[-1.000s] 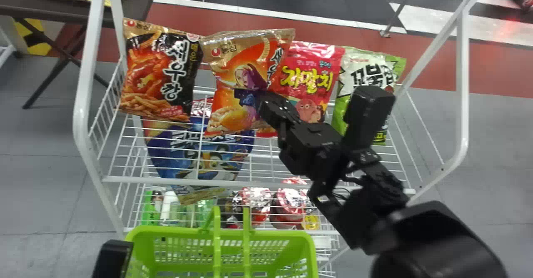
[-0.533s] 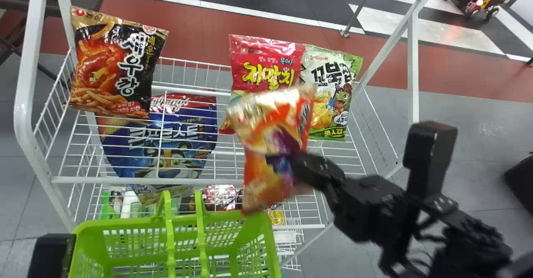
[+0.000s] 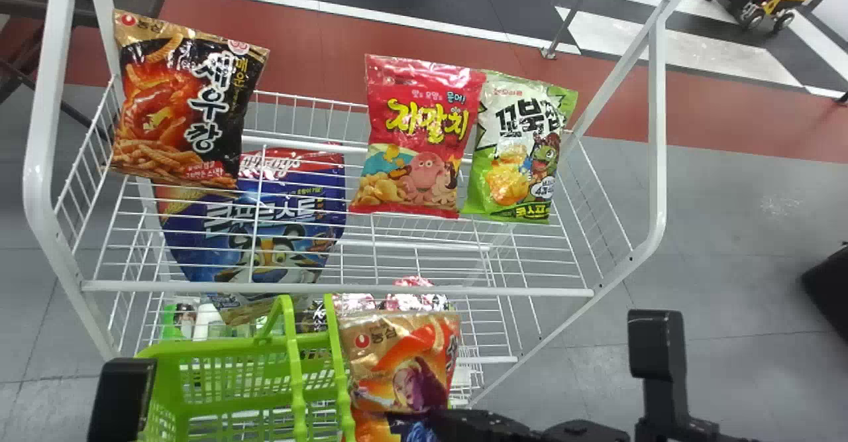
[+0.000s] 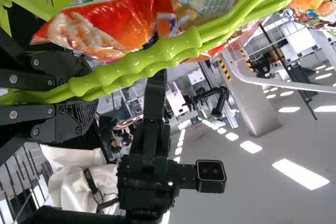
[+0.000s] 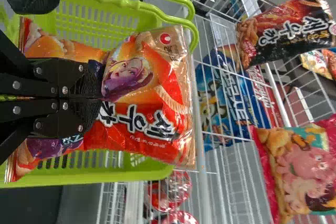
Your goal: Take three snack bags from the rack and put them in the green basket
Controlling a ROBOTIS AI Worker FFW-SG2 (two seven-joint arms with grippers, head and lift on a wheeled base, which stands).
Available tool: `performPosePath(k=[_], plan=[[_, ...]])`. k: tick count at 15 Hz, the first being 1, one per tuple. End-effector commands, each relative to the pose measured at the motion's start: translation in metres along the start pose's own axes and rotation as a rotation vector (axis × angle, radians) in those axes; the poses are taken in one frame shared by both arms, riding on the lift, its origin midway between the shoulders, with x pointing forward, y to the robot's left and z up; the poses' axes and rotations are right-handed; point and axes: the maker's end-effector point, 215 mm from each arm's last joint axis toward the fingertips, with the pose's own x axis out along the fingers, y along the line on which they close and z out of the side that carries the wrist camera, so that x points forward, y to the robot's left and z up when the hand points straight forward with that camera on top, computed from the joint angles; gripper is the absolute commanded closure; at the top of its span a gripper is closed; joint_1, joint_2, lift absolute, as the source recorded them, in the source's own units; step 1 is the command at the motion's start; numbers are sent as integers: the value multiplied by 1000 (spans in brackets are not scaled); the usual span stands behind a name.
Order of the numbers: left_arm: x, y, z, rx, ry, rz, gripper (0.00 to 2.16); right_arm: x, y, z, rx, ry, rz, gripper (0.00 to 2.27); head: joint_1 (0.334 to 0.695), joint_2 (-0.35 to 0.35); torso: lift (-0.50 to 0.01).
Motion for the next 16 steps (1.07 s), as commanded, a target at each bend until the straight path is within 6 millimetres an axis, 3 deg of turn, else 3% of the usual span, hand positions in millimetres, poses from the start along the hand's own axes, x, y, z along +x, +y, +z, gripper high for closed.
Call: performPosePath(k=[1, 5, 7, 8, 9, 10, 13, 16], plan=[[1, -1, 0, 2, 1, -1, 1666, 20, -7, -15, 61, 44, 27, 2013, 695, -350, -11], [0, -2, 0, 7, 4, -4, 1666, 43, -22, -20, 75, 77, -15, 2013, 695, -350, -11], [-1, -3, 0, 7, 7, -4, 1666, 51, -16, -18, 70, 81, 3, 1936, 695, -350, -11], [-1, -3, 0, 7, 7, -4, 1666, 54, -10, -18, 65, 85, 19, 1494, 695, -350, -11], [0, -3, -1, 5, 9, -3, 1666, 55, -8, -16, 61, 82, 24, 495, 695, -350, -11], [0, -3, -1, 5, 9, -3, 1666, 56, -7, -12, 55, 75, 24, -1, 695, -350, -11], [-2, -2, -1, 2, 10, 0, 1666, 53, -11, 6, 39, 39, 12, 46, 695, -350, -11], [-2, -2, 0, 4, 14, 2, 1666, 53, -19, 9, 37, 35, -14, 63, 695, -350, -11]])
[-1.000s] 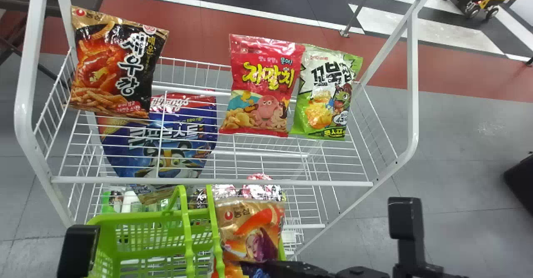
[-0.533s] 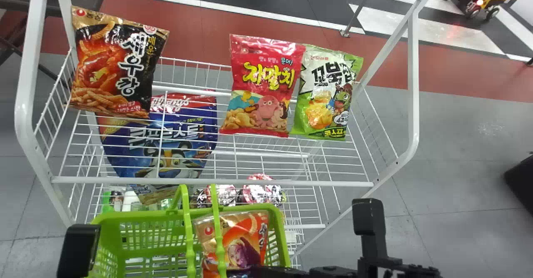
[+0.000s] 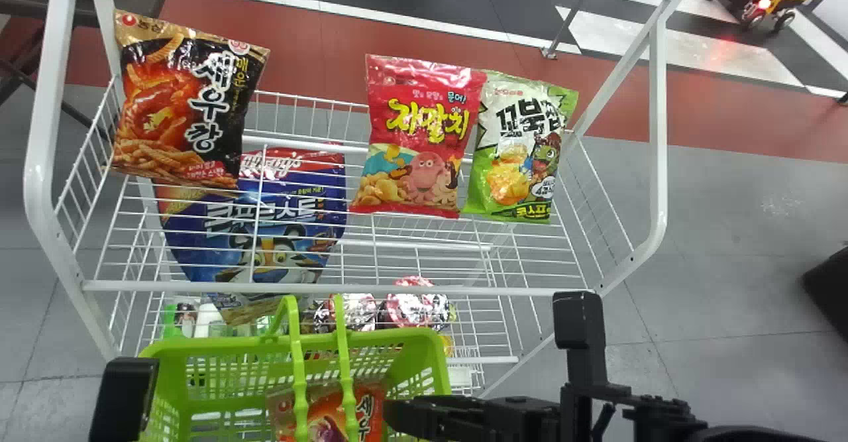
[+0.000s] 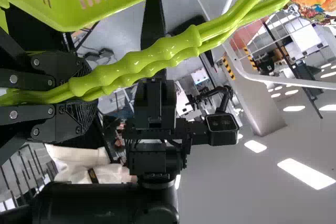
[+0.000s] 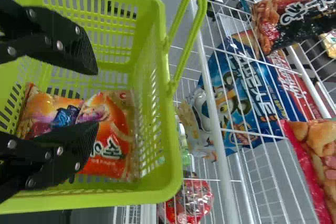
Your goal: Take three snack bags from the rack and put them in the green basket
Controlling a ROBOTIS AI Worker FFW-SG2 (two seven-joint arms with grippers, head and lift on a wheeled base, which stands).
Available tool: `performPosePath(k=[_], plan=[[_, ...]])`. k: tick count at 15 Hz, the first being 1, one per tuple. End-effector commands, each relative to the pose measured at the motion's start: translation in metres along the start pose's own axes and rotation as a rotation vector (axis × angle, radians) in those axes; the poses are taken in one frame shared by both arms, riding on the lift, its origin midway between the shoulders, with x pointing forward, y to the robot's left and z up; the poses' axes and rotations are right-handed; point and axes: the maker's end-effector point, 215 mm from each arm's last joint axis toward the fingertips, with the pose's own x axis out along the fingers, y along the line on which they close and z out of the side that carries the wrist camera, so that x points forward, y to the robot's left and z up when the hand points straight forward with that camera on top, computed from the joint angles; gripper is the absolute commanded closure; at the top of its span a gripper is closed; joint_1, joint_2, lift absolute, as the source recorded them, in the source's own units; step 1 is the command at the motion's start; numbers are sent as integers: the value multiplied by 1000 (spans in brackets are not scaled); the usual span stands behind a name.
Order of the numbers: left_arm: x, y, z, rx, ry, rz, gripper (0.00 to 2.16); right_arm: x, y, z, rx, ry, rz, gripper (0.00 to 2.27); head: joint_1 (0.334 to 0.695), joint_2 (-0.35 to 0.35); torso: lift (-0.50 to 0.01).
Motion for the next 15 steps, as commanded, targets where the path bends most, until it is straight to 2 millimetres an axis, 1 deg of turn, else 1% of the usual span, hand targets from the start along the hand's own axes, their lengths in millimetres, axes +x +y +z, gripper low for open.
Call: performPosePath(k=[1, 2, 3, 4, 5, 6, 7, 8, 10, 11, 12, 13, 15], plan=[[0, 0, 0, -5, 6, -1, 1666, 1, -12, -3, 10, 9, -39, 63, 695, -350, -11], [1, 0, 0, -5, 5, -2, 1666, 3, -20, 7, -3, -26, -61, 63, 695, -350, -11], [1, 0, 1, -5, 5, 0, 1666, 4, -30, 47, -63, -143, -94, 63, 695, -350, -11], [1, 1, 0, -6, 5, 0, 1666, 6, -34, 90, -137, -266, -121, 63, 695, -350, -11], [1, 1, 0, -8, 4, -2, 1666, 6, -34, 126, -191, -368, -129, 63, 695, -350, -11], [1, 2, 0, -11, 5, -2, 1666, 4, -31, 154, -226, -448, -124, 70, 695, -350, -11], [1, 3, 0, -12, 7, 0, 1666, -1, -26, 187, -271, -553, -116, 83, 695, -350, -11], [1, 5, -2, -17, 7, 0, 1666, -5, -24, 213, -304, -634, -130, 87, 695, -350, -11], [0, 5, -2, -18, 7, 1, 1666, -2, -25, 262, -360, -784, -157, 87, 695, -350, -11], [-1, 6, -2, -20, 7, 3, 1666, 5, -29, 278, -383, -825, -184, 87, 695, -350, -11], [-2, 6, -3, -21, 8, 2, 1666, 21, -33, 290, -406, -822, -204, 87, 695, -350, -11], [-2, 6, -4, -21, 10, 2, 1666, 31, -39, 300, -408, -831, -223, 87, 695, -350, -11], [-4, 7, -5, -25, 12, 3, 1666, 47, -48, 312, -408, -814, -251, 107, 695, -350, -11]])
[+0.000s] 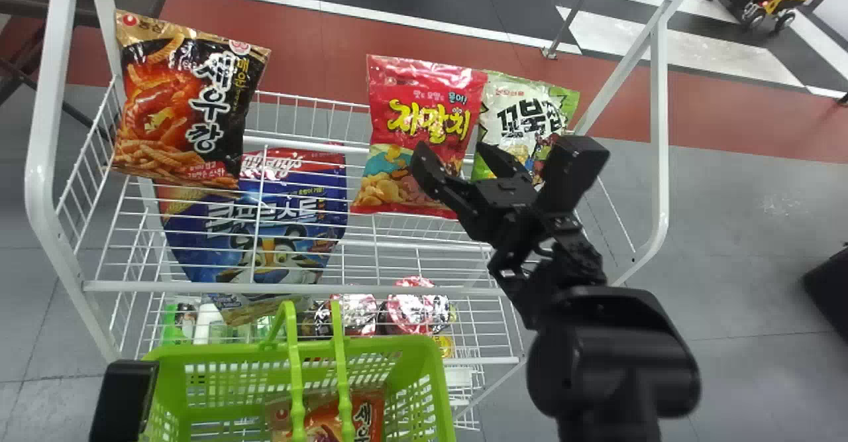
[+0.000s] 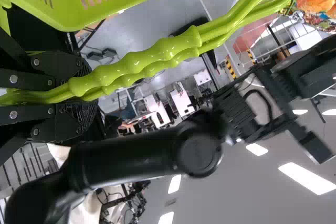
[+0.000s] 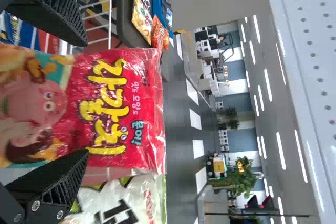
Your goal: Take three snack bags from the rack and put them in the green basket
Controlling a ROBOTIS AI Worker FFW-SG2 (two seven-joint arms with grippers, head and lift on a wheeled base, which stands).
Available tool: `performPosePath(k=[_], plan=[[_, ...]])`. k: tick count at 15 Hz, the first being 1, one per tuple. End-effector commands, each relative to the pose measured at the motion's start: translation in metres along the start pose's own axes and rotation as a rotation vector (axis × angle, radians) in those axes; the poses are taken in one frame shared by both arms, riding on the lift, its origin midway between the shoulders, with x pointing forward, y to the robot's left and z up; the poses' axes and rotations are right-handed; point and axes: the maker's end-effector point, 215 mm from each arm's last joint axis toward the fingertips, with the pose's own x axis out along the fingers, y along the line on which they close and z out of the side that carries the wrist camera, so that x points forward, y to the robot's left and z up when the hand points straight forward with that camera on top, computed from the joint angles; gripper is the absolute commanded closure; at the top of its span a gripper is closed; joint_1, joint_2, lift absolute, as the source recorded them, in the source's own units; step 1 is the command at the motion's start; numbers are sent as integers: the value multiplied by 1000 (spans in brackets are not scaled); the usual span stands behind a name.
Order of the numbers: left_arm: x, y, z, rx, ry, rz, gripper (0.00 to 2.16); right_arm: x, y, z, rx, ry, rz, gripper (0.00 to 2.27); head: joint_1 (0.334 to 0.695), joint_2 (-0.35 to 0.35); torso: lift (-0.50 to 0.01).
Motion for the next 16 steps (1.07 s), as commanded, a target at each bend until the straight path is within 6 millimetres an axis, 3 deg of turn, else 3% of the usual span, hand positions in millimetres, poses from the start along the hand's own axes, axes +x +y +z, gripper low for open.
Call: performPosePath(k=[1, 3, 4, 5, 6, 9, 13, 16], plan=[[-2, 2, 0, -3, 0, 2, 1666, 23, -2, -6, -18, 19, -11, 130, 695, -350, -11], [-2, 3, 0, -5, 0, 3, 1666, 36, 0, -14, -36, 53, -10, 201, 695, -350, -11], [-1, 3, 0, -7, -1, -1, 1666, 41, 3, -23, -39, 85, 2, 650, 695, -350, -11], [0, 4, 0, -8, 1, 1, 1666, 43, 10, -28, -35, 107, 27, 1632, 695, -350, -11], [-1, 5, 1, -8, 2, 0, 1666, 44, 13, -31, -32, 121, 35, 1929, 695, -350, -11], [-1, 7, 0, -12, 0, 3, 1666, 49, 21, -31, -55, 148, 73, 2142, 695, -350, -11], [-2, 7, 2, -16, 3, 2, 1636, 41, 22, -34, -53, 157, 82, 2162, 695, -350, -11], [-2, 8, 2, -13, 4, 3, 1636, 13, 20, -19, -71, 143, 65, 2162, 695, -350, -11]])
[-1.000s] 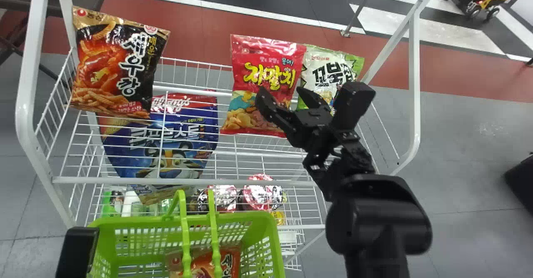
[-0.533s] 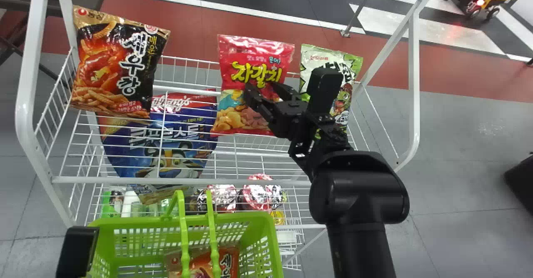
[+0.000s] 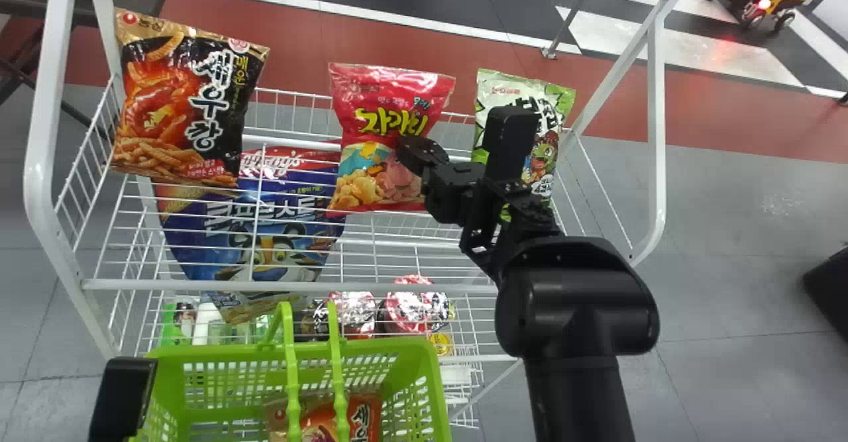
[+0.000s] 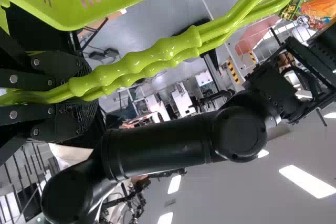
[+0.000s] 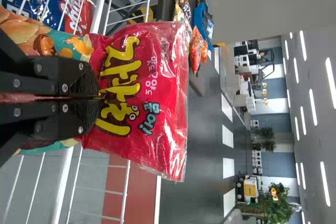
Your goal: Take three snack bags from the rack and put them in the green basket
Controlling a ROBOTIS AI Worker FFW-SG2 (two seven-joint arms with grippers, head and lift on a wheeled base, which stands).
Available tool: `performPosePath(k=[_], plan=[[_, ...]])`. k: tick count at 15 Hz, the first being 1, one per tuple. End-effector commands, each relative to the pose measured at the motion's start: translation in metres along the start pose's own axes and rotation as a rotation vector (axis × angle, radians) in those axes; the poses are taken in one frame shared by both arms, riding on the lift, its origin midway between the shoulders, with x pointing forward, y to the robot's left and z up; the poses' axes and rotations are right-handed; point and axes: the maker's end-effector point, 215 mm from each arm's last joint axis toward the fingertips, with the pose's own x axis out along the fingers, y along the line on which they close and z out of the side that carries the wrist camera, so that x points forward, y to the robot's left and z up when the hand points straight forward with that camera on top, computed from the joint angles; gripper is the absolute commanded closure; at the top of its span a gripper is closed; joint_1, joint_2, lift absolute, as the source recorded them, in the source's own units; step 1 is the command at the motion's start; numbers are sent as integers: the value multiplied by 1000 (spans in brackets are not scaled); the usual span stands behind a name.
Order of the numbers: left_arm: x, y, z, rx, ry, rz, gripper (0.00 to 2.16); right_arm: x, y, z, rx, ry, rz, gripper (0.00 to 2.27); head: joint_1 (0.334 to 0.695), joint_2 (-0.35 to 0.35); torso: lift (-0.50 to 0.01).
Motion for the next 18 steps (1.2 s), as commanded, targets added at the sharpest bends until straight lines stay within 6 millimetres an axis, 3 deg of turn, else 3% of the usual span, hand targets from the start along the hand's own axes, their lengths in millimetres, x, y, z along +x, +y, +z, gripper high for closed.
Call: performPosePath(k=[1, 6, 11, 13, 15, 18], plan=[[-1, 0, 1, 4, 2, 2, 1636, -31, 2, 8, -10, -2, -17, 2162, 695, -350, -11], [-2, 5, 7, 7, 2, 16, 1636, -115, 3, 10, 43, 80, -12, 2162, 695, -350, -11], [-2, 6, 12, 11, 4, 29, 1636, -198, 14, -29, 126, 225, -8, 2162, 695, -350, -11], [-2, 6, 13, 12, 3, 29, 1636, -226, 17, -53, 198, 305, 12, 2162, 695, -350, -11], [-1, 6, 15, 18, 4, 31, 1636, -250, 35, -89, 291, 443, 47, 2162, 695, -350, -11], [1, 5, 17, 26, 4, 33, 1636, -274, 77, -129, 395, 601, 139, 2162, 695, -350, -11]])
